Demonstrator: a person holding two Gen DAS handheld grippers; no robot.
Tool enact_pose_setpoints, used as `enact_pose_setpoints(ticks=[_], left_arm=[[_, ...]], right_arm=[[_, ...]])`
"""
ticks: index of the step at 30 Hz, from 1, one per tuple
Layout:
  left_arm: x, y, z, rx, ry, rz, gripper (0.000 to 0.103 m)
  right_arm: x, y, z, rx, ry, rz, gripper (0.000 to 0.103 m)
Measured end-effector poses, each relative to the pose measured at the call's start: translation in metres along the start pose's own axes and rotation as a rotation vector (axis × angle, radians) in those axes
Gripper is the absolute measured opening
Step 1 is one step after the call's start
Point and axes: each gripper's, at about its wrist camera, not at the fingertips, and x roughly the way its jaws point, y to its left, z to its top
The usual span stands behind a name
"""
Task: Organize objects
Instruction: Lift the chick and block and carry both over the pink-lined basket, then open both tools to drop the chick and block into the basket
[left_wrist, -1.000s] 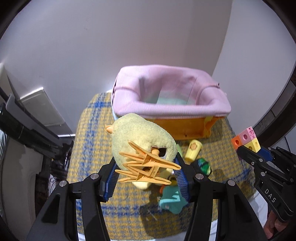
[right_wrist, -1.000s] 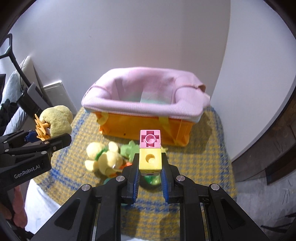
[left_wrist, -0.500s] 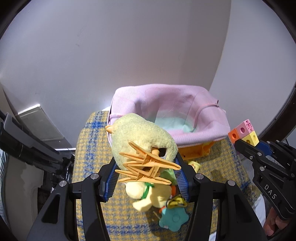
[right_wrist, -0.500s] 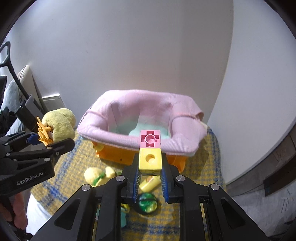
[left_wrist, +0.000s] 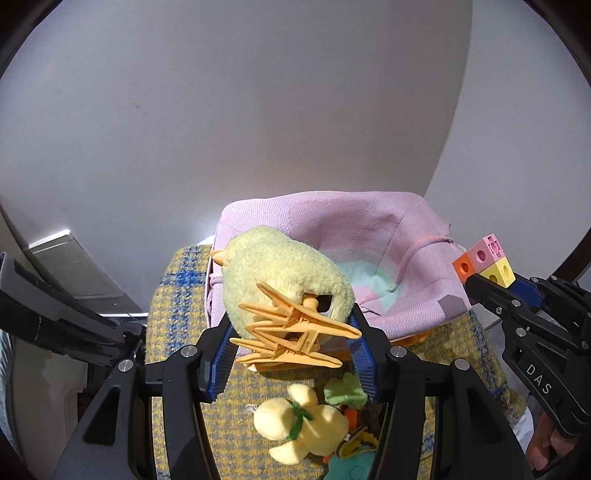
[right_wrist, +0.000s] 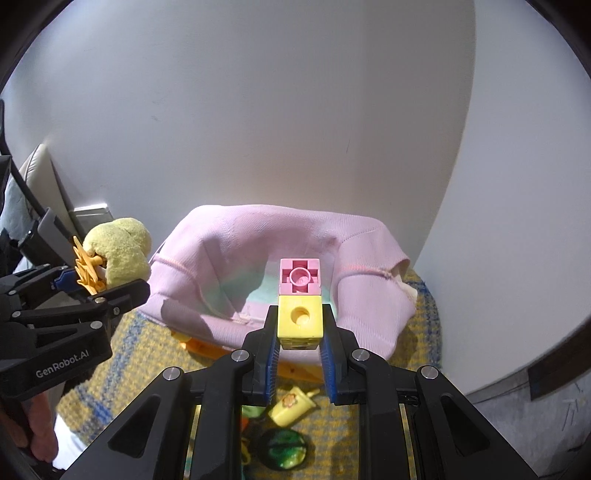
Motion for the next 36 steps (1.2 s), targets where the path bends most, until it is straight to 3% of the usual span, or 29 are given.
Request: enact_pose_setpoints(ticks=[16,26,27,29,31,36], left_arm=[[0.049,0.002,0.020,0.005,0.046,-0.028,0.055],[0.061,0.001,0.028,0.070,0.045,-0.052,0.056],[0.061,0.000,0.028,0.074,0.042,-0.048,0.063],[0.058,0.000,0.029,0.078,0.030,-0.034,0.089],[0.054,0.001,0.029,0.079,0.009,-0.023,0.090],[0.047,0.004,0.029,0.085,0.005,-0.019,0.090]], right_arm=[[0.045,-0.009,0.016,-0.003,0.051,0.006,0.021],[0.056,-0.016,0.017,0.018,0.062,0.025,0.021],[0.055,-0.016,0.016,0.019,0.062,0.024,0.022],[0.053,-0.017,0.015,0.024,0.059,0.018,0.040],[0.049,-0.019,0.015,0.033,0.047,0.009,0.049],[0.041,-0.020,0.014,0.041,0.049,0.001,0.051]])
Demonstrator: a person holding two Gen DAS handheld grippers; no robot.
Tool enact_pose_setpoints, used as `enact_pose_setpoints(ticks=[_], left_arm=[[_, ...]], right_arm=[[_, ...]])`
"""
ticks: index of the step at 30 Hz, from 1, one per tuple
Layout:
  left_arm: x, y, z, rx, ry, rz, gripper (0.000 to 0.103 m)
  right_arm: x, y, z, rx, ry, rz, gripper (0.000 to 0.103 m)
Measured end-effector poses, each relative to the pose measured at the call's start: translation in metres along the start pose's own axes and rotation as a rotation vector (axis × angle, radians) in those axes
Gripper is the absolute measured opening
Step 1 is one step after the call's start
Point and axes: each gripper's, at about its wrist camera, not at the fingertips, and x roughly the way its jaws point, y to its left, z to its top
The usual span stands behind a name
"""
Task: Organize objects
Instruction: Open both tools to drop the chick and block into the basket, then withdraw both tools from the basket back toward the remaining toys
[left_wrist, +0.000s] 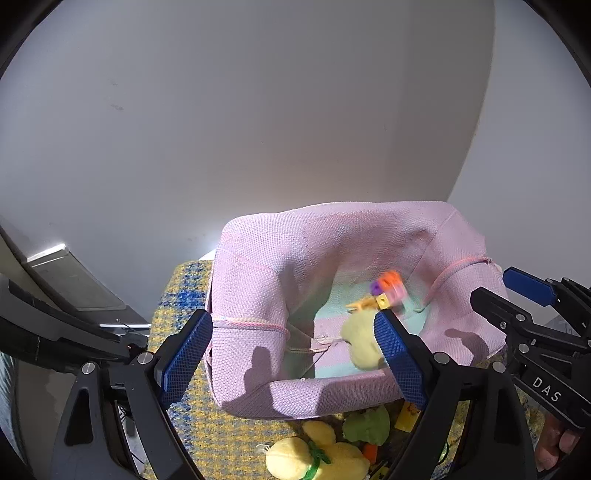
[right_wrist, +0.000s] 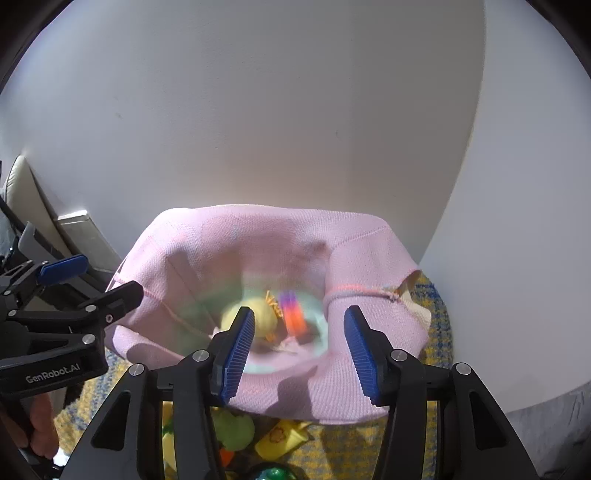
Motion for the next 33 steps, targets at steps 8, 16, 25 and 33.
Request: enact_pose_setpoints(ticks=[8,16,25,33], left_arm=[[-0.020,0.003,-0.010,0.003,-0.003,-0.005,0.090],[-0.051,0.006,-0.014,0.021,-0.031,-0.011,0.090],[-0.070,0.008,-0.029,0.015,-0.037,-0.021,0.096],[-0.079,0.011,-0.049,-0.002,-0.031,-0.025,0.097]], right_arm=[[-0.020,0.006,-0.005,-0.006,-0.015,-0.010,0.052],[-0.045,0.009,-0.015,0.001,-0.032,-0.018,0.052],[-0.064,0.009,-0.032,0.030,-0.061,-0.038,0.081],[-0.070,0.009,-0.051,0.039,-0.048,-0.044,0.081]])
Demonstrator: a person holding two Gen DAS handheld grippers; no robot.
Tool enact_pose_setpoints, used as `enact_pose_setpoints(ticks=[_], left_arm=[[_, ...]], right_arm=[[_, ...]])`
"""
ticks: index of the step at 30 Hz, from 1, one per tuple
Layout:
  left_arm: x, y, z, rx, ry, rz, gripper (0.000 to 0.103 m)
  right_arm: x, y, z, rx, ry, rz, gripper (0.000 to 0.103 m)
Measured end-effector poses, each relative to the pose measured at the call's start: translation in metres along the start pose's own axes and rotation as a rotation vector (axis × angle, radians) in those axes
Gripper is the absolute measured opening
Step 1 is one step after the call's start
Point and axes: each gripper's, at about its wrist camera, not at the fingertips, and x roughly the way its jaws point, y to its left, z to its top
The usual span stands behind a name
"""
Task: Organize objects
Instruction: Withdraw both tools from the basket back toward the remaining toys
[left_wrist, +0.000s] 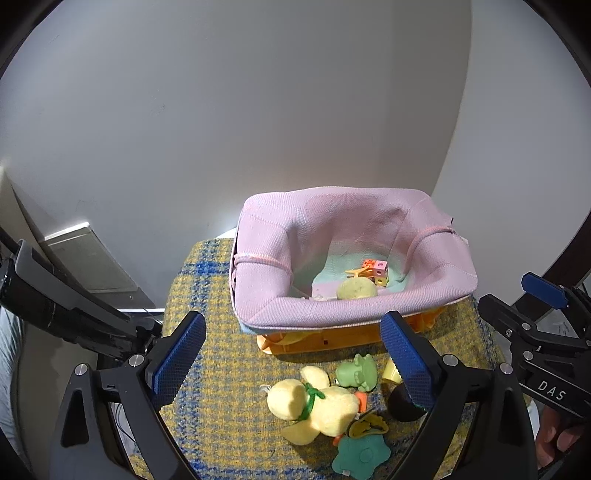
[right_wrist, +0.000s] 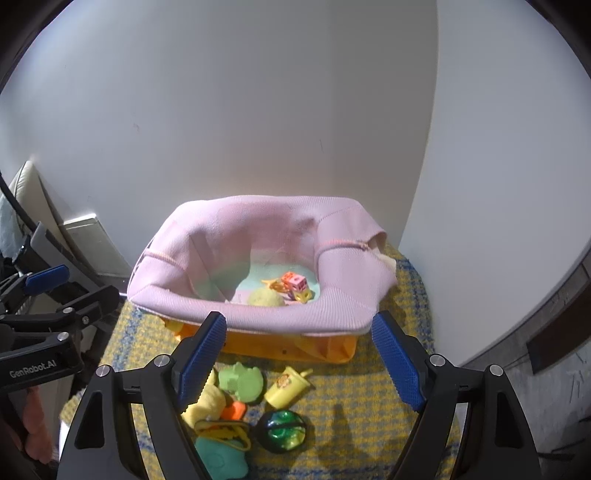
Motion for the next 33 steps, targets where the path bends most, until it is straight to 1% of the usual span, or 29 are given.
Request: enact_pose_setpoints(ticks=[5,8,12,14,19,22,25,28,33], left_arm=[[-0.004,-0.001,-0.013,0.000,0.001,0.003,0.098],[-0.007,-0.001,-0.021,0.000,-0.004,0.007,0.098],[-0.006,-0.001,-0.034,0.006,0.003,0.016,0.099],[-0.005,-0.002,-0.040,0.007,0.011,0.013,0.099],[-0.004,-0.002,-0.058,-0.004,0.028,0.005,0.099],[-0.003,-0.003,-0.070,-0.006,0.033,0.004,0.099],[-0.002,-0.006,-0.082,0.000,0.031,0.008,0.099],[-0.001,-0.013,-0.095,0.023,0.026,0.019,0.099],[0.004,-0.024,-0.117,0.039,0.033,0.010,0.099]], right_arm=[[-0.001,-0.001,-0.011,-0.008,0.004,-0.025,0.081],[-0.004,-0.001,-0.019,-0.019,-0.015,-0.030,0.081],[-0.008,0.004,-0.031,-0.070,-0.048,-0.048,0.082],[-0.009,0.006,-0.037,-0.094,-0.049,-0.039,0.082],[-0.007,0.004,-0.053,-0.073,-0.016,-0.020,0.082],[-0.006,0.003,-0.064,-0.052,0.007,-0.007,0.086],[-0.004,0.002,-0.078,-0.043,0.021,0.009,0.086],[-0.001,0.004,-0.090,-0.062,0.032,-0.002,0.086],[0.006,0.001,-0.110,-0.044,0.069,0.001,0.086]])
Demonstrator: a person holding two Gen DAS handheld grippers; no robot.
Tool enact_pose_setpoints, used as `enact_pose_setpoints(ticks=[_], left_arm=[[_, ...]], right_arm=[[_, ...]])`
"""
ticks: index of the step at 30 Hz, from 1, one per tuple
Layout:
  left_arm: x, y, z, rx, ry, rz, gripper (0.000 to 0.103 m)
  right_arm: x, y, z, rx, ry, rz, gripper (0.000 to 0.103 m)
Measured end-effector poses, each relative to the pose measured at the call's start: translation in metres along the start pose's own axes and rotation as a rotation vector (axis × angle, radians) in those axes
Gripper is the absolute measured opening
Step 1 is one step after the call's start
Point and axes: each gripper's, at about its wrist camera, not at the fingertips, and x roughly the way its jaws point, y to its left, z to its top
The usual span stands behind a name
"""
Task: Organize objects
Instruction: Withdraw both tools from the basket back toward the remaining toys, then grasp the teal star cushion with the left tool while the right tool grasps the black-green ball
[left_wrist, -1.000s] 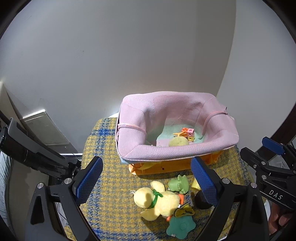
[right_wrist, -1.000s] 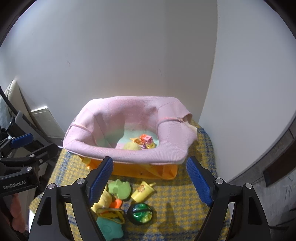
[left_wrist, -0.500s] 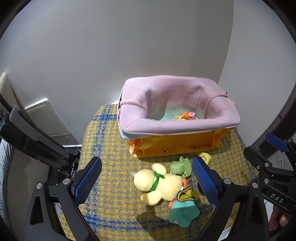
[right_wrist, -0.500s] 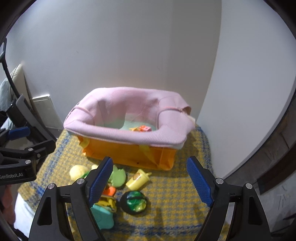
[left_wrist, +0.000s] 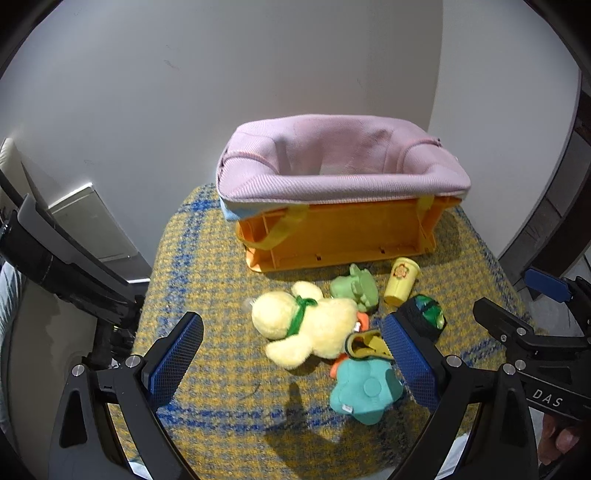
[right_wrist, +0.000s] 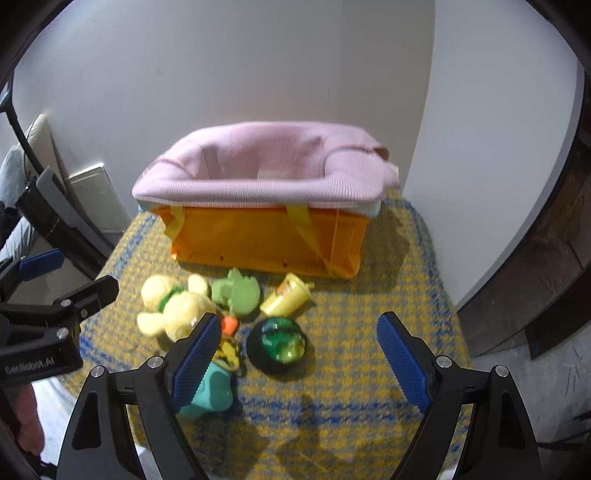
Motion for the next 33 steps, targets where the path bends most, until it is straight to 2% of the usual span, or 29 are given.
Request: enact_pose_setpoints(ticks=[6,18,27,33], left_arm=[[0.012,-0.012,-0.021,-0.006,0.013,-0.038,0.099],[0.044,-0.039,-0.055,0.028,0.053,-0.075,0.099],[0.061,-0.056,-0.073,0.078,0.079,-0.097,0.099],[0.069,-0.065,-0.077,0.108,0.093,-0.110,0.099]], right_arm=[[0.007,-0.014,-0.023,0.053,0.029,0.019,0.088],[0.029,-0.030,-0.056,0.071,0.082,-0.014,0.089],[0.040,-0.038,-0.077,0.080,0.087,-0.034,0.089],[0.050,-0.049,-0.087,0.123,0.125,-0.040,0.089]])
